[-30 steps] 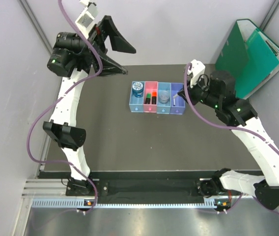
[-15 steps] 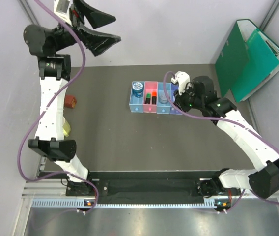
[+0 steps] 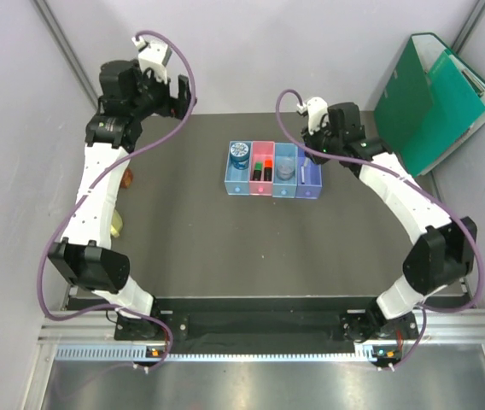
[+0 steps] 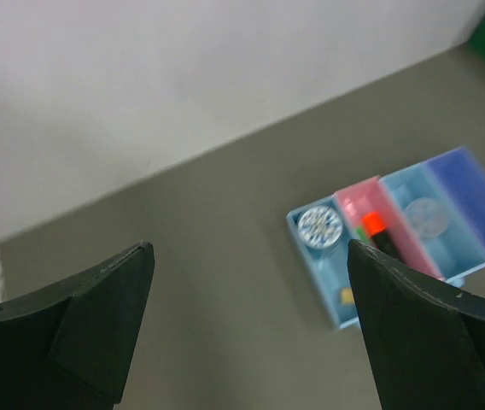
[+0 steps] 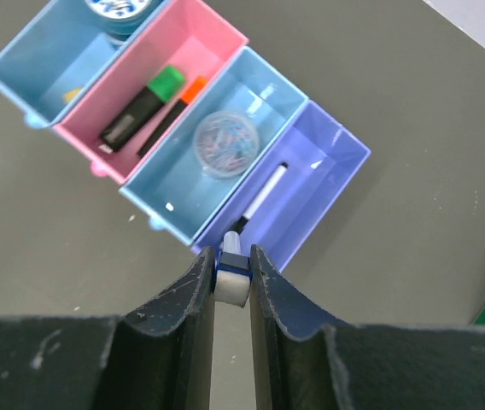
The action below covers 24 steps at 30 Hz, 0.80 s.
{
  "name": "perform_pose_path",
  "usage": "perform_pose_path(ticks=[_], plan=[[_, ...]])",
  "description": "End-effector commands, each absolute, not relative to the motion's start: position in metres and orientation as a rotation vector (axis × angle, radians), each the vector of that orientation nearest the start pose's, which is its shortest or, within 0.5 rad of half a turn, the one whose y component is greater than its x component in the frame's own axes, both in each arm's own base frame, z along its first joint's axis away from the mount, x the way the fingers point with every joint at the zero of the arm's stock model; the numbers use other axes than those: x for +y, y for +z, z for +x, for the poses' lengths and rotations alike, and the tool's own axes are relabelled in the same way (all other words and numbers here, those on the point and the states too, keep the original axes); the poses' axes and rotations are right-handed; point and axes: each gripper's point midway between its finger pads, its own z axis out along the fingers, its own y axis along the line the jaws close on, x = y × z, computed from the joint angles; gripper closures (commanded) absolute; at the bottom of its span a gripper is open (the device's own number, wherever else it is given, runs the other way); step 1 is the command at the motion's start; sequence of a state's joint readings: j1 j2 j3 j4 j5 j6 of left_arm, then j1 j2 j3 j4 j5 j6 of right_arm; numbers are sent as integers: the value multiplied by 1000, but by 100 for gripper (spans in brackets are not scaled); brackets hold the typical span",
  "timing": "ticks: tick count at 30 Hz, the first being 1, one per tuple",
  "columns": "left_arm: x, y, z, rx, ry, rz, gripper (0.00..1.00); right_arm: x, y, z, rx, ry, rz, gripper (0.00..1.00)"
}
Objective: Sort the stationery into containers
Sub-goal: Place the pen in the storage box.
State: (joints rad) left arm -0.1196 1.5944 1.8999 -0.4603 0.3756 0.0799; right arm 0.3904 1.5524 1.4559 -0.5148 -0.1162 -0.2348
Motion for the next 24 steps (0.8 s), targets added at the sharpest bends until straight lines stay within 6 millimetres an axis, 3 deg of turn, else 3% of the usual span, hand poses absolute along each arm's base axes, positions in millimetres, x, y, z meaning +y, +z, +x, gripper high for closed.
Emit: perform_pose_path(ticks=[1,7,11,16,19,24], plan=[[-74,405,457,1767,-80,385,1,176,250,431,2043,210,-716,100],[-67,395,452,1811,-45,386,1,183,233,447,2093,317,-757,100],[-63,391,447,1824,-20,397,1,196,225,447,2115,437,-802,99],[-62,386,439,1842,-15,412,1,195,216,457,2147,457,-832,99],[-57,387,436,1850,11,395,1,191,222,468,2143,459,-837,99],[-54,387,431,1857,34,417,1,181,231,469,2152,485,-831,99]])
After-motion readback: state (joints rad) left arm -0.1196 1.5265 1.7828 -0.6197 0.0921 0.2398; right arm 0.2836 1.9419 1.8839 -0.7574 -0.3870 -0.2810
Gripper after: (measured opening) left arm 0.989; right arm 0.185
